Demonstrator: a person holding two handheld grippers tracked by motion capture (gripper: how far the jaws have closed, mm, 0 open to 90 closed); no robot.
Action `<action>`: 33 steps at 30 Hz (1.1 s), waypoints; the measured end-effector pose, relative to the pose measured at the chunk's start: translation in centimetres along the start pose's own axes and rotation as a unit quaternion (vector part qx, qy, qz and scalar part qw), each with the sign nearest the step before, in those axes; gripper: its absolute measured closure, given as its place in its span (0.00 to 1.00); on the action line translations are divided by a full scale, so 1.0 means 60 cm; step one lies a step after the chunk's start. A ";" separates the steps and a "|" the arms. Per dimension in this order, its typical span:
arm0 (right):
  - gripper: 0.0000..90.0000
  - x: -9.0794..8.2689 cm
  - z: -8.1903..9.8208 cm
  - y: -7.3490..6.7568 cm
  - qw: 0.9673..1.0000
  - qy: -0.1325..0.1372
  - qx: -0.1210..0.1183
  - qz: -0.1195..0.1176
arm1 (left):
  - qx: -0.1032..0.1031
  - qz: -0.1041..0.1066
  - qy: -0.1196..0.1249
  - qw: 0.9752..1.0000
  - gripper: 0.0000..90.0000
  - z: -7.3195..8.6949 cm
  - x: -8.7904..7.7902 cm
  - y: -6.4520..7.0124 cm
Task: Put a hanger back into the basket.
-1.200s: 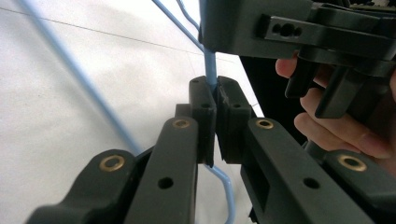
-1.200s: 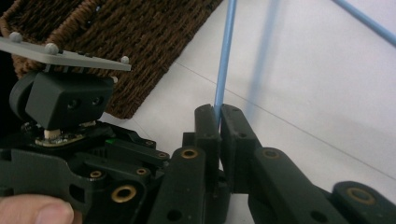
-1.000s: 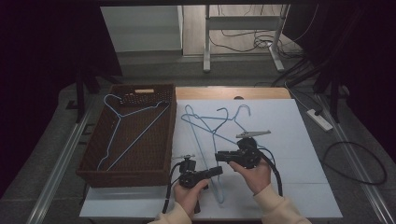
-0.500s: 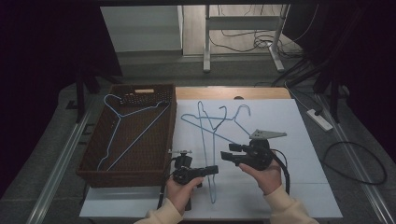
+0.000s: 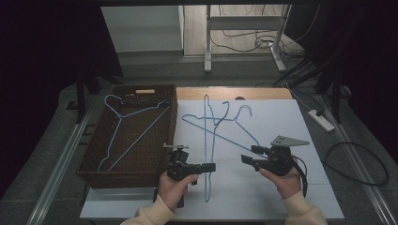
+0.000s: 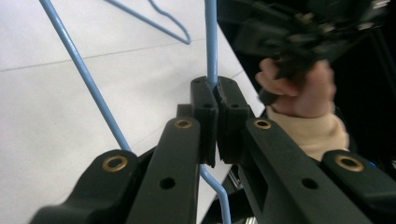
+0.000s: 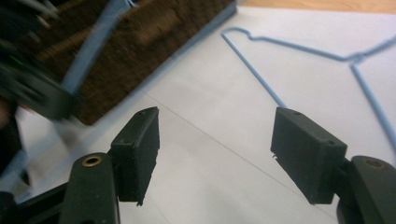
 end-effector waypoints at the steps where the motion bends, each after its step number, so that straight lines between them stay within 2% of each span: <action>1: 0.37 0.000 0.007 0.007 1.000 -0.008 -0.006 0.012 | 0.007 0.000 -0.003 1.000 0.97 -0.006 -0.007 0.009; 10: 0.37 0.003 0.015 0.021 1.000 -0.014 -0.001 0.022 | 0.044 0.004 -0.027 0.999 0.97 -0.032 -0.044 0.047; 13: 0.36 0.008 0.017 0.020 1.000 -0.020 -0.003 0.023 | 0.070 -0.009 -0.032 0.997 0.97 -0.045 -0.067 0.058; 16: 0.36 0.010 0.018 0.020 0.999 -0.023 -0.005 0.025 | 0.081 -0.014 -0.032 0.996 0.97 -0.057 -0.087 0.066; 23: 0.36 0.014 0.020 0.020 0.999 -0.030 -0.005 0.026 | 0.092 -0.022 -0.014 0.995 0.97 -0.083 -0.140 0.067; 33: 0.36 0.018 0.024 0.021 0.999 -0.039 -0.004 0.026 | 0.106 -0.028 -0.022 0.994 0.97 -0.106 -0.200 0.064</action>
Point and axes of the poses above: each handheld gripper's, and its own axes: x roughly forward along the jaws, z roughly out of its underside, y roughly to its right, the point moved 4 cm from there along x, roughly forward along the jaws, and after that the axes turned 7 degrees about z, right-handed, at the moved point
